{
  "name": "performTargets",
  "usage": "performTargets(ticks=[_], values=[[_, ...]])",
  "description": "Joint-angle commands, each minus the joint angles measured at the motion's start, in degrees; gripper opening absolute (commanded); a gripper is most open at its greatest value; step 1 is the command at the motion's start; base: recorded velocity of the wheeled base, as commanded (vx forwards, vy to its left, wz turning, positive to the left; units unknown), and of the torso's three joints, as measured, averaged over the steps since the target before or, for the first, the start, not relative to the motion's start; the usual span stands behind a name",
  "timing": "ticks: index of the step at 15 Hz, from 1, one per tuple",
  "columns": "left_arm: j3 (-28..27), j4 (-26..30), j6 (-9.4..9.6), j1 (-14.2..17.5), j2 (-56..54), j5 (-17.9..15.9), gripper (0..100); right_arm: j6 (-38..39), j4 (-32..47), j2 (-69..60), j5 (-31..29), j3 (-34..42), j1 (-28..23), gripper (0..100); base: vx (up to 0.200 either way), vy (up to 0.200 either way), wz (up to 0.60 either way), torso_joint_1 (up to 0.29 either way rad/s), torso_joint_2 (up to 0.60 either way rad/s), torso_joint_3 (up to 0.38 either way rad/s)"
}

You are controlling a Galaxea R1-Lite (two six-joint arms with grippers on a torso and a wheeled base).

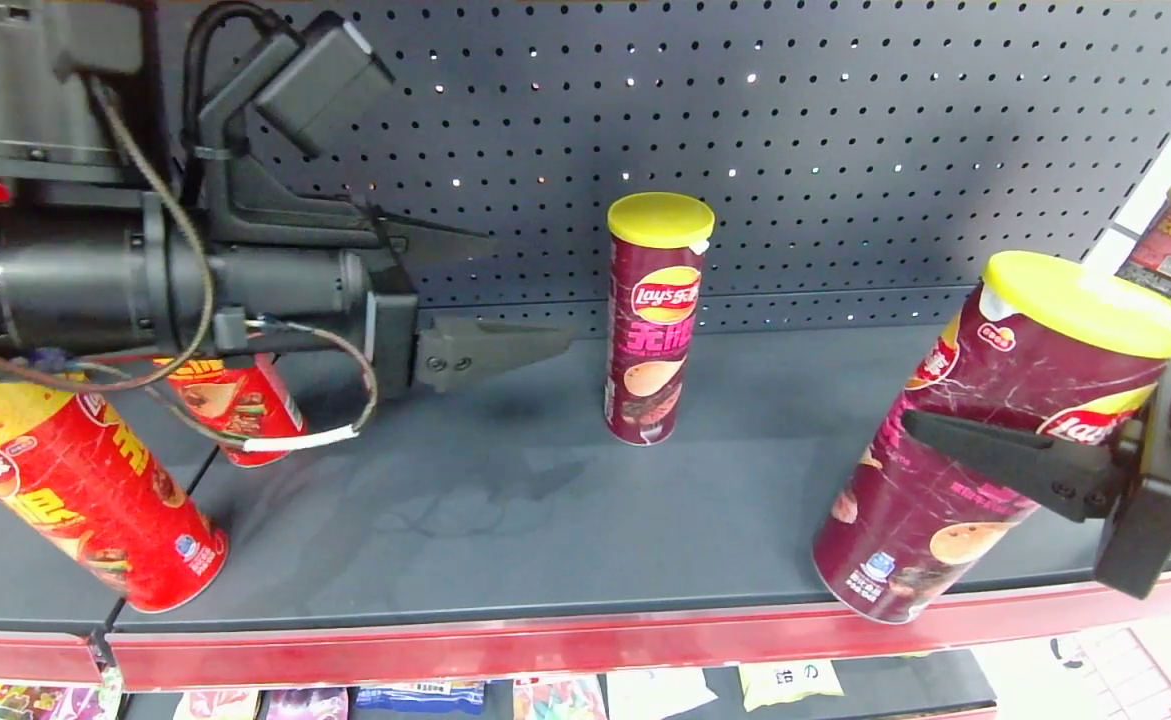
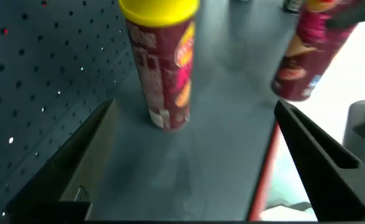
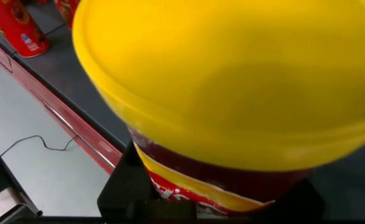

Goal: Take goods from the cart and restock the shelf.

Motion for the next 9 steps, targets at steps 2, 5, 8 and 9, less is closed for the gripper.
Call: performTargets(ticks=[2,5,8,9], values=[[-4.88,-0.08,0.01,-0.84,8.51,0.41,100,-0.04,0.01,0.22,0.06,-0.10,-0.35,0,0.000,0.000,0.00,0.000,0.00,0.000],[-8.40,-2.01,0.01,-0.84,12.81,0.76,100,0.04,0.01,0.22,0.06,-0.10,-0.43,0,0.000,0.000,0.00,0.000,0.00,0.000],[-10.60,-2.01,-0.07,-2.33,15.27,1.29,100,0.04,-0.07,0.40,0.15,-0.19,-1.23,0,0.000,0.000,0.00,0.000,0.00,0.000],[-10.77,-2.01,-0.25,-2.68,15.45,1.29,100,0.04,-0.07,0.48,0.15,-0.28,-1.23,0,0.000,0.000,0.00,0.000,0.00,0.000]])
